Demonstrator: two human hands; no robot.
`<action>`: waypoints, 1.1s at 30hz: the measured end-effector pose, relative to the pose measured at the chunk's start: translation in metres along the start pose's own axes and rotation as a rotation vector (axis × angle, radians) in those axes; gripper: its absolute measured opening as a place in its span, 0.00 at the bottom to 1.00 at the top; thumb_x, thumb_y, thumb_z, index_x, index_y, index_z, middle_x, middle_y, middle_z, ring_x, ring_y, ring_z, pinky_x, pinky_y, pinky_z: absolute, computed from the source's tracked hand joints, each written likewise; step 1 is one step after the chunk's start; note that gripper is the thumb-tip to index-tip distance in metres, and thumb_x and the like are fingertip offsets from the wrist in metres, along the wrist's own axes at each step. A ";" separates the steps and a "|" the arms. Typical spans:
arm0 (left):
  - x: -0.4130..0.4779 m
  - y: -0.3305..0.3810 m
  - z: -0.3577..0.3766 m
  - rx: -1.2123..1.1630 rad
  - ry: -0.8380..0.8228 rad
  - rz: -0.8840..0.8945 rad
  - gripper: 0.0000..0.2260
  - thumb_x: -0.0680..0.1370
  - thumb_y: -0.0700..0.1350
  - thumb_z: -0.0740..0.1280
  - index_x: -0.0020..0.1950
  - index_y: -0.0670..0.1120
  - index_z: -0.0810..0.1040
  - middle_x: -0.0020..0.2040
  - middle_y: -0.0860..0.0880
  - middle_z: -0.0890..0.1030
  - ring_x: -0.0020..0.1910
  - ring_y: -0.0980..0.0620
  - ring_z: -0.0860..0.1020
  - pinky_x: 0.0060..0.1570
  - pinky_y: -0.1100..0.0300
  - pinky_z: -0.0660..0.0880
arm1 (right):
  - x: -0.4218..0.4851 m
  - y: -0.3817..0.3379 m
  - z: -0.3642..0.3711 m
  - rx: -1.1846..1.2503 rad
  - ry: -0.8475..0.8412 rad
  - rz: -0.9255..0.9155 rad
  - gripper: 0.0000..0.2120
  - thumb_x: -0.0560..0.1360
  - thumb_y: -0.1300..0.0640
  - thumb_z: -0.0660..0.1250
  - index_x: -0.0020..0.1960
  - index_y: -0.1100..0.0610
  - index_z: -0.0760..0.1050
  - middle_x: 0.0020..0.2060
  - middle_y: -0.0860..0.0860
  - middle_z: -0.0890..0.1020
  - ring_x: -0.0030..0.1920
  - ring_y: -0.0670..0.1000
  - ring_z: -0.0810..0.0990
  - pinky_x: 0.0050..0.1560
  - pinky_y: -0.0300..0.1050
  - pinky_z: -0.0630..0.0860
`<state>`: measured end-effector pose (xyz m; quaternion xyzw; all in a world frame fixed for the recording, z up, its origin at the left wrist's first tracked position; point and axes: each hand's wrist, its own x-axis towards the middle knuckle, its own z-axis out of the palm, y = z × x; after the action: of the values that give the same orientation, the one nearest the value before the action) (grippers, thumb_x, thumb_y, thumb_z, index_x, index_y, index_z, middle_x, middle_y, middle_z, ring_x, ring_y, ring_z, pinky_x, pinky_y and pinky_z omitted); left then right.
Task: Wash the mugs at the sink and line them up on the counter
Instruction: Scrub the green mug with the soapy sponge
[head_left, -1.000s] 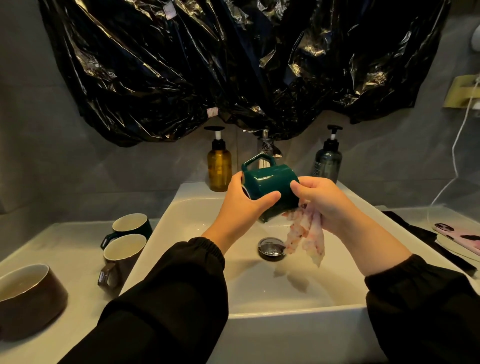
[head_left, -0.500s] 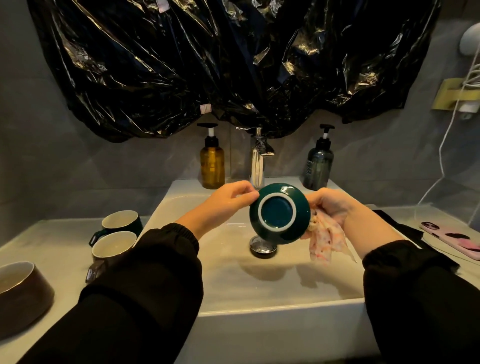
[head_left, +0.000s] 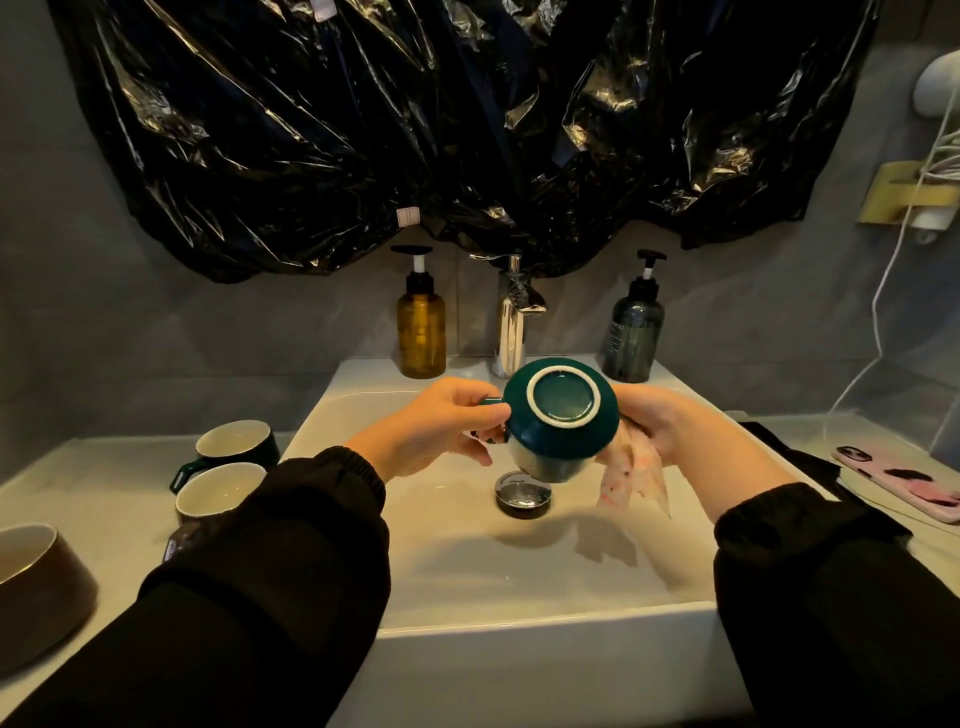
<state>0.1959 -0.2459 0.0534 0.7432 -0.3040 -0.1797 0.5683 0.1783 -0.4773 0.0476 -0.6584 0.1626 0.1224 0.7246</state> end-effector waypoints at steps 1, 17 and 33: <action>0.001 -0.001 0.002 -0.021 0.037 -0.009 0.07 0.80 0.40 0.61 0.43 0.41 0.76 0.36 0.46 0.74 0.37 0.52 0.75 0.36 0.62 0.77 | -0.001 -0.001 0.001 -0.032 0.041 -0.034 0.05 0.77 0.59 0.64 0.45 0.60 0.75 0.39 0.57 0.78 0.40 0.52 0.78 0.40 0.44 0.77; 0.004 -0.006 0.018 0.231 0.284 0.000 0.02 0.77 0.44 0.67 0.45 0.47 0.77 0.42 0.47 0.80 0.44 0.49 0.80 0.37 0.61 0.80 | -0.026 0.002 0.052 -0.789 0.245 -0.868 0.09 0.78 0.58 0.65 0.54 0.52 0.82 0.50 0.43 0.79 0.54 0.43 0.74 0.55 0.37 0.68; 0.008 -0.009 0.014 0.001 0.386 -0.070 0.10 0.79 0.49 0.64 0.50 0.42 0.77 0.40 0.45 0.75 0.38 0.52 0.73 0.32 0.65 0.77 | -0.024 0.018 0.054 -0.998 0.308 -1.204 0.17 0.76 0.72 0.61 0.54 0.56 0.83 0.49 0.47 0.76 0.53 0.48 0.70 0.51 0.31 0.66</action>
<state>0.1955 -0.2602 0.0409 0.7742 -0.1635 -0.0536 0.6091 0.1532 -0.4207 0.0453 -0.8894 -0.1968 -0.3242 0.2554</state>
